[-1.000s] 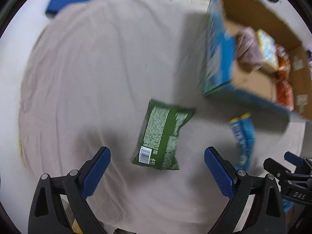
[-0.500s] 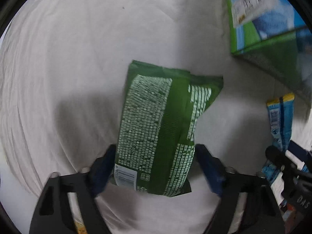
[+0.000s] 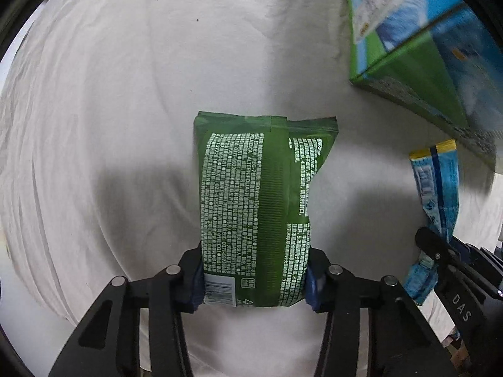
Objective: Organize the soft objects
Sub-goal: 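Grasp the green snack bag with the left tool while the right tool grasps the blue wrapper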
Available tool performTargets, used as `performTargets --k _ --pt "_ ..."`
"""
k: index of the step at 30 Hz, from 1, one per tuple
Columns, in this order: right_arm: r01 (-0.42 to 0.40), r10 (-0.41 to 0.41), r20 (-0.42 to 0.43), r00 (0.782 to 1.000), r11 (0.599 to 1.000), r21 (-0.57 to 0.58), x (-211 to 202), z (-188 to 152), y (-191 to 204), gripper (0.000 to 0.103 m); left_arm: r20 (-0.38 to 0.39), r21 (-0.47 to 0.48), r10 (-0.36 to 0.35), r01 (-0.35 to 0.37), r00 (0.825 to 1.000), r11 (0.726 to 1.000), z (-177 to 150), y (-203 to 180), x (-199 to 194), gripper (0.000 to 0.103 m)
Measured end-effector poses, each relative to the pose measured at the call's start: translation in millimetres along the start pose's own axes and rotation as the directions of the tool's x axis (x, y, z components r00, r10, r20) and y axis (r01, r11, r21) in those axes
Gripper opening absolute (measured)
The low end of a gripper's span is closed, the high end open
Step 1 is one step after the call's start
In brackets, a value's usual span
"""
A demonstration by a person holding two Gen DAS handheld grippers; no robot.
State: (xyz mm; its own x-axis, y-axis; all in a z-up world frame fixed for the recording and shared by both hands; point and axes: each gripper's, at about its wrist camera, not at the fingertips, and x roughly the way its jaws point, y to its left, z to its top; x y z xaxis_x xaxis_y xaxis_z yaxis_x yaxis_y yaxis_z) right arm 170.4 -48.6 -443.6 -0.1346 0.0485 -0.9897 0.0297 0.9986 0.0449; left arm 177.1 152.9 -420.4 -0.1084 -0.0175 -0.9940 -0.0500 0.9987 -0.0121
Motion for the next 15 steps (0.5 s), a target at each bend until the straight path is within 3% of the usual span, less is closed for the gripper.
performTargets --k 6,11,12,13,15 --pt "-0.046 0.046 0.020 0.999 0.999 0.008 -15 -20 -7 0.020 0.010 0.006 -0.033 0.033 0.999 0.999 -16 -4 -13 0.043" --pt "-0.127 0.127 -0.014 0.992 0.991 0.040 -13 -14 -14 0.023 0.009 0.003 -0.050 0.050 0.999 0.999 -18 6 -18 0.043" --pt "-0.151 0.152 -0.013 0.988 0.987 0.051 -11 -12 -17 0.027 0.004 -0.003 -0.048 0.048 0.999 0.999 -18 8 -16 0.043" --pt "-0.151 0.152 -0.016 0.988 0.987 0.055 -12 -8 -23 0.043 0.000 -0.010 -0.050 0.050 0.999 0.999 -16 9 -14 0.043" --pt "-0.134 0.135 -0.010 0.991 0.990 0.054 -10 -6 -37 0.058 -0.010 -0.021 -0.057 0.057 0.998 0.998 0 14 -8 0.043"
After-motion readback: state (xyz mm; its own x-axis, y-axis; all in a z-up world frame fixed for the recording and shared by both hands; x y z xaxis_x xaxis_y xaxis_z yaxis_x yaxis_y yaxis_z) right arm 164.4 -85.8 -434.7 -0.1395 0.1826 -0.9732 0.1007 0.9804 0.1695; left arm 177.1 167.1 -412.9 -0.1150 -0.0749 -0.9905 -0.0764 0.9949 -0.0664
